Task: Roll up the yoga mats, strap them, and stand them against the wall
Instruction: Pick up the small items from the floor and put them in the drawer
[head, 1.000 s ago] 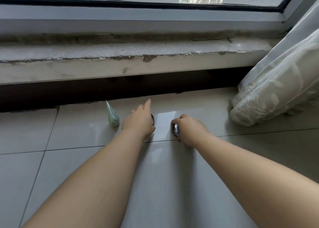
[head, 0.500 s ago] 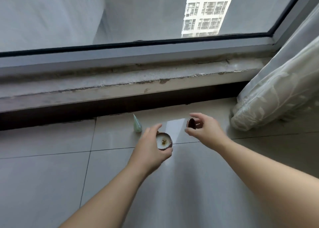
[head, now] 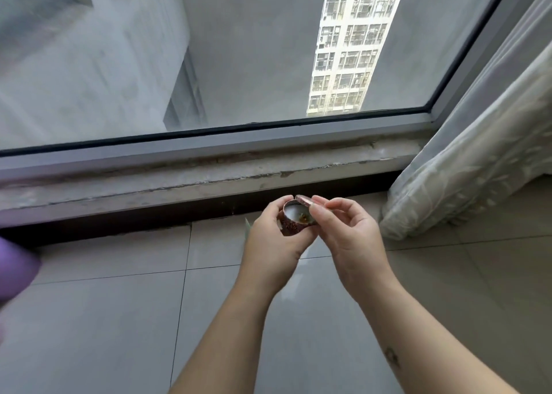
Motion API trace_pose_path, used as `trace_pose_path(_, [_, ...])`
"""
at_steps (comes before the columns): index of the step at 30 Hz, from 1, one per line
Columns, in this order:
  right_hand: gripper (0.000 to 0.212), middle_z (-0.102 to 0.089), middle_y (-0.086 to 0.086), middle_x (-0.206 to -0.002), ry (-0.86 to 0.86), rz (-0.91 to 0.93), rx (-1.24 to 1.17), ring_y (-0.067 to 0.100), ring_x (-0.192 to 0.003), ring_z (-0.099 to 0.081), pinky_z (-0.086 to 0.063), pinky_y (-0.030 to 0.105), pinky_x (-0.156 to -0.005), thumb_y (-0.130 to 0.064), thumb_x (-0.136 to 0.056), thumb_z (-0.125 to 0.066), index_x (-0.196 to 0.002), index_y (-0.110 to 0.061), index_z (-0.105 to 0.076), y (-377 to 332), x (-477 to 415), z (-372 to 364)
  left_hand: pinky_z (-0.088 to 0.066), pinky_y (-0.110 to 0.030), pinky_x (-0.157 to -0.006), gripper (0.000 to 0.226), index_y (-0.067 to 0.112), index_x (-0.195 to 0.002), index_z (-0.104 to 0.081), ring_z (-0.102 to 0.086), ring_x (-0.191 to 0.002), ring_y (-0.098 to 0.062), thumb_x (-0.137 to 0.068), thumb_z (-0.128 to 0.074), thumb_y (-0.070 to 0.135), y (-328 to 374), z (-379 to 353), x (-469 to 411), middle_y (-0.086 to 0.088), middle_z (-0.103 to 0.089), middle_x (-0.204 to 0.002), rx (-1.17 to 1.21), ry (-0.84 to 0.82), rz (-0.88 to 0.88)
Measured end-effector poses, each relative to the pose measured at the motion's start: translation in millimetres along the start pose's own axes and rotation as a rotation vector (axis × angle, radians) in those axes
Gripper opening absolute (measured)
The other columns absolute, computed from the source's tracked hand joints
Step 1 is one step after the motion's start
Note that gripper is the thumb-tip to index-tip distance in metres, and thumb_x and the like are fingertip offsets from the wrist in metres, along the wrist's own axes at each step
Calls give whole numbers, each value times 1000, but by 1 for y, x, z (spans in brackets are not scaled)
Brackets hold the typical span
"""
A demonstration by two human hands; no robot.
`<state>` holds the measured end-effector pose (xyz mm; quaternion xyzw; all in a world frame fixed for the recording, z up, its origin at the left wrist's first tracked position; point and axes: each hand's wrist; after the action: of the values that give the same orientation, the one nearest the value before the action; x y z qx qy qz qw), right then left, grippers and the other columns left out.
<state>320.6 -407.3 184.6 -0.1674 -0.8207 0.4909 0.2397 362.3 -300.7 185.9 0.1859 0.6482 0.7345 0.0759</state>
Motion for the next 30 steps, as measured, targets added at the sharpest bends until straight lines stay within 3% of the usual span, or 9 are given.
trace_pose_path(3, [24, -67, 11, -113, -33, -21, 80, 22, -99, -69, -53, 32, -86, -12, -66, -75, -82, -8, -59, 7, -2, 8, -54, -22, -84, 46, 24, -121, -59, -67, -95, -6, -79, -77, 17, -6, -3, -1, 9, -69, -104, -30, -50, 39])
trace_pose_path(7, [19, -66, 5, -113, -93, -45, 205, 20, -97, -69, -53, 25, -77, 5, -78, -70, -83, -9, -59, 14, -4, 16, -50, -13, -83, 65, 20, -136, -49, -64, -99, -3, -78, -78, 19, -13, -1, -3, 9, -64, -115, -143, -84, 83])
trace_pose_path(9, [19, -65, 4, -114, -123, -46, 266, 19, -98, -69, -54, 24, -75, 6, -78, -70, -86, -9, -60, 14, -4, 17, -51, -15, -87, 58, 19, -129, -54, -65, -98, -4, -77, -79, 17, -16, 3, -5, 5, -66, -114, -127, -161, 124])
trace_pose_path(13, [23, -65, 0, -117, -209, -37, 356, 17, -103, -67, -53, 24, -77, 5, -78, -72, -89, -12, -63, 8, -7, 24, -52, -30, -94, 37, 8, -116, -62, -66, -101, -18, -89, -46, -11, -11, 18, -7, -12, -70, -110, 373, -359, 334])
trace_pose_path(15, [26, -64, -1, -119, -265, -17, 431, 13, -106, -65, -53, 24, -78, 5, -77, -73, -93, -13, -64, 7, -5, 23, -53, -32, -92, 31, 2, -118, -62, -67, -99, -23, -94, -43, -3, -8, 23, -6, -20, -68, -113, 535, -345, 415])
trace_pose_path(19, [42, -64, -4, -119, -315, 31, 570, 9, -110, -62, -53, 27, -89, -4, -76, -78, -112, -19, -63, 11, -3, 20, -58, -27, -81, 23, 1, -112, -65, -69, -90, -20, -96, -52, 13, -12, 22, -5, -21, -69, -110, 516, -255, 400])
trace_pose_path(23, [63, -66, 2, -113, -127, -254, 285, 13, -94, -65, -54, 27, -71, -42, -65, -75, -121, -16, -63, 8, -7, 16, -56, -25, -82, 35, 7, -120, -62, -67, -93, -15, -86, -61, 15, -12, 24, -10, -11, -69, -115, 539, -235, 354])
trace_pose_path(26, [44, -71, 7, -90, -143, -404, 203, 14, -77, -66, -55, 25, -66, -38, -70, -69, -100, -8, -70, 4, -6, 16, -57, -26, -83, 56, 14, -127, -58, -67, -97, -17, -72, -67, 16, -14, 28, -9, -10, -66, -119, 530, -231, 346])
trace_pose_path(30, [41, -73, 12, -90, -174, -424, 131, 15, -80, -69, -57, 23, -70, -31, -70, -69, -100, -3, -70, 1, -4, 15, -58, -24, -75, 56, 15, -124, -60, -69, -92, -18, -69, -67, 13, -13, 31, -6, -10, -69, -108, 530, -232, 318])
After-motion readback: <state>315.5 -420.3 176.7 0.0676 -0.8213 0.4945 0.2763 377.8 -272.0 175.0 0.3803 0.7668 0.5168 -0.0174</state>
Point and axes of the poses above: each hand's wrist, its own x-axis away from the middle knuckle, its own z-axis out of the back of the hand, y = z × x
